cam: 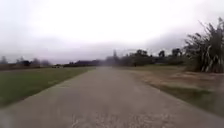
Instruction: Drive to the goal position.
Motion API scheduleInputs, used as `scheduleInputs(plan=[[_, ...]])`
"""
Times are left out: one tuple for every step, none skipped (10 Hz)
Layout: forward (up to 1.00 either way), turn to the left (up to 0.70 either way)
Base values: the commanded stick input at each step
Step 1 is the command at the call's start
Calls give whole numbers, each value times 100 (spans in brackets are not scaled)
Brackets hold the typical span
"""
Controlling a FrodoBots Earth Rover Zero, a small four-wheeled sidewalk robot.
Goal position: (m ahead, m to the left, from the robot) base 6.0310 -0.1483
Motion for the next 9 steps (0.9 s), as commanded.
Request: scheduleInputs(plan=[[85,0],[85,0],[85,0],[85,0],[85,0],[85,0],[85,0],[85,-6],[85,-22]])
